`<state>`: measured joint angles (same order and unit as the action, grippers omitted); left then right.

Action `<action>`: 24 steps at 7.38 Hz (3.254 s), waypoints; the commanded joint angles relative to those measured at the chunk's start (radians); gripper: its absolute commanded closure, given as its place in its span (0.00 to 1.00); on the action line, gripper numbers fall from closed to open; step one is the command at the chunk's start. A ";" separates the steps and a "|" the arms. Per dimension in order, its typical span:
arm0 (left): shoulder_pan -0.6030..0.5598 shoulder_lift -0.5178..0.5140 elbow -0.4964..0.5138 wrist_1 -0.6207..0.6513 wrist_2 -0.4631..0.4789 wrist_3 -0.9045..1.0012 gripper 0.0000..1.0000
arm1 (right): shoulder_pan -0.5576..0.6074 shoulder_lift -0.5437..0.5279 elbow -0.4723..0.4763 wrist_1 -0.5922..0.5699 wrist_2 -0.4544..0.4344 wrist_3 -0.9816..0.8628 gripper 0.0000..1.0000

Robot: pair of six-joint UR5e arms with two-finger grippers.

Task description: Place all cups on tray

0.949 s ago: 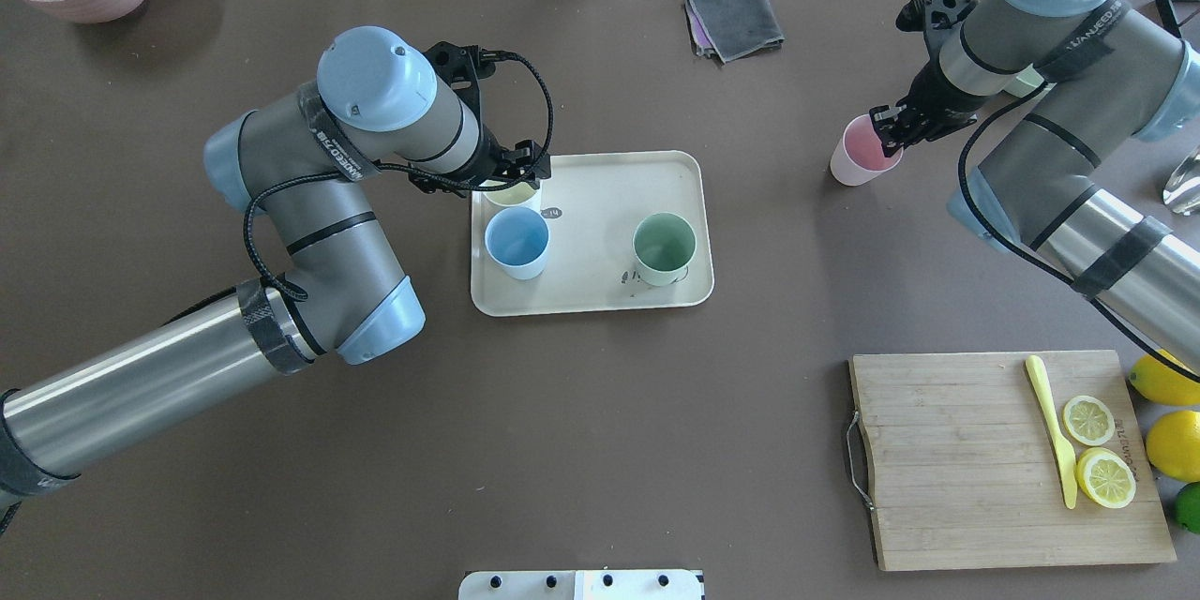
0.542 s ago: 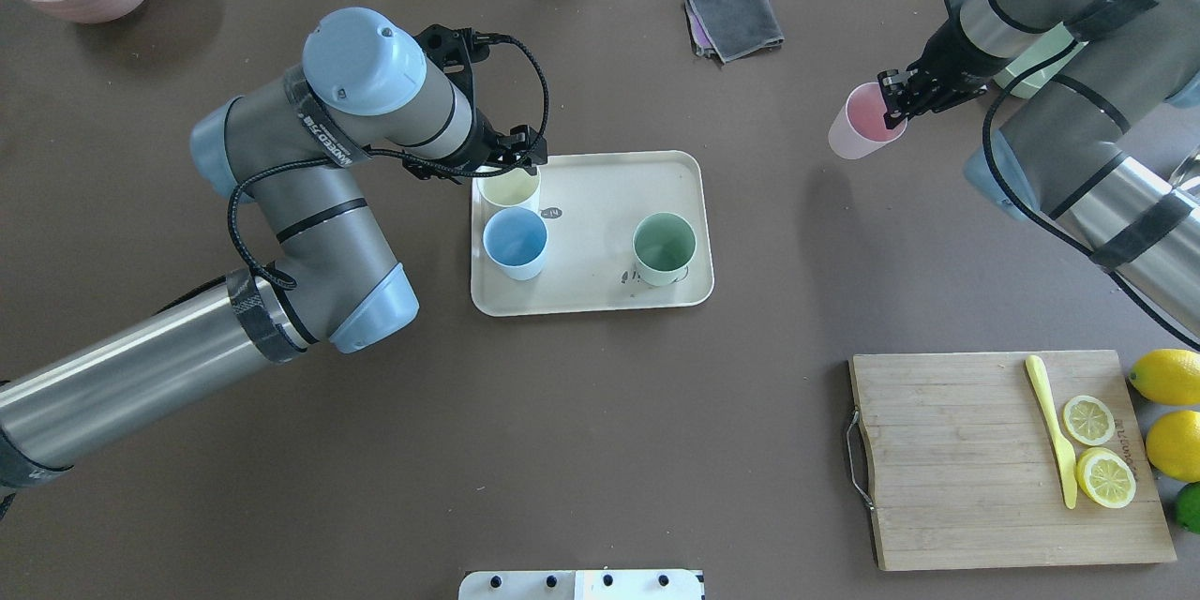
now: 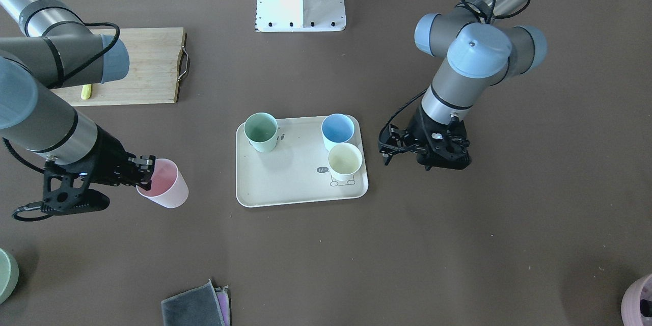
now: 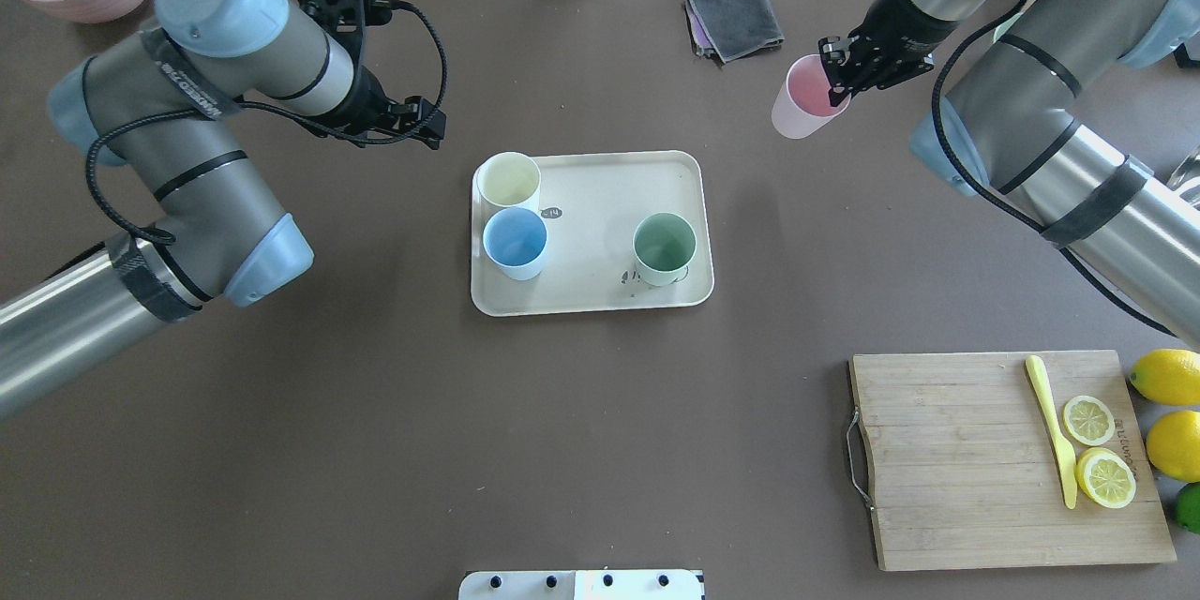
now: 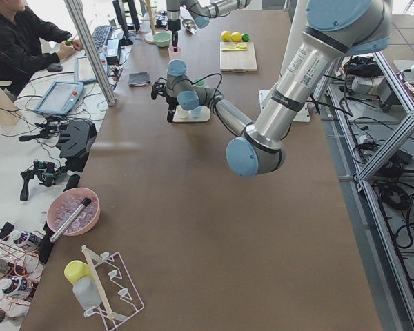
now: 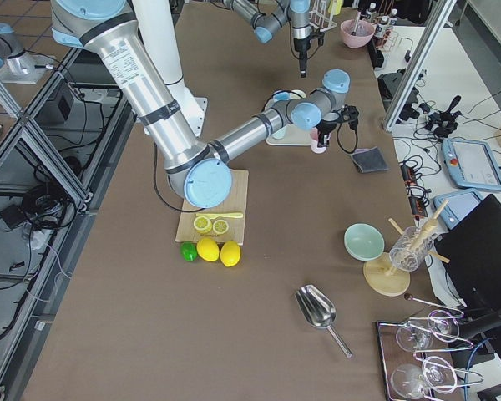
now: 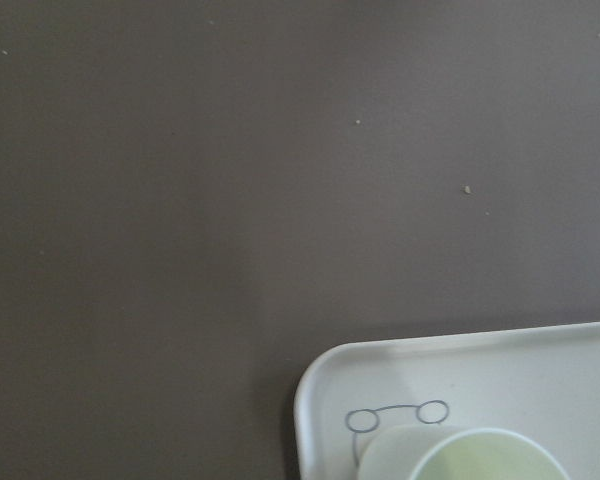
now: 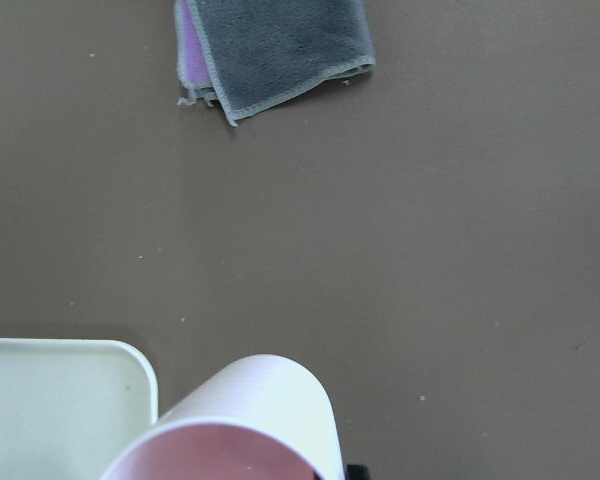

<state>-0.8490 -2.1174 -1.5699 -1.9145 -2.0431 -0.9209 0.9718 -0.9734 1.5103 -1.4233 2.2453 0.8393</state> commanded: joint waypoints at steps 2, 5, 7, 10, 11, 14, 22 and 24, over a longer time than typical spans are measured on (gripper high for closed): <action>-0.169 0.174 -0.065 0.006 -0.075 0.148 0.02 | -0.143 0.077 -0.015 0.006 -0.095 0.138 1.00; -0.298 0.261 -0.082 -0.017 -0.075 0.278 0.02 | -0.218 0.120 -0.057 0.014 -0.186 0.173 1.00; -0.329 0.312 -0.087 -0.024 -0.077 0.278 0.02 | -0.226 0.156 -0.128 0.075 -0.188 0.191 1.00; -0.332 0.353 -0.084 -0.020 -0.084 0.339 0.02 | -0.228 0.170 -0.153 0.083 -0.187 0.225 1.00; -0.332 0.362 -0.085 -0.017 -0.085 0.339 0.02 | -0.228 0.174 -0.148 0.083 -0.187 0.257 0.01; -0.334 0.408 -0.105 -0.014 -0.086 0.394 0.02 | -0.112 0.173 -0.110 0.067 -0.034 0.281 0.00; -0.563 0.766 -0.343 -0.009 -0.242 0.580 0.02 | 0.384 -0.351 0.096 -0.147 0.162 -0.608 0.00; -0.617 0.809 -0.354 -0.011 -0.247 0.580 0.02 | 0.497 -0.489 0.078 -0.144 0.142 -0.815 0.00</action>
<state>-1.4325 -1.3394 -1.9190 -1.9240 -2.2828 -0.3438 1.3964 -1.3824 1.6023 -1.5674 2.3981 0.1584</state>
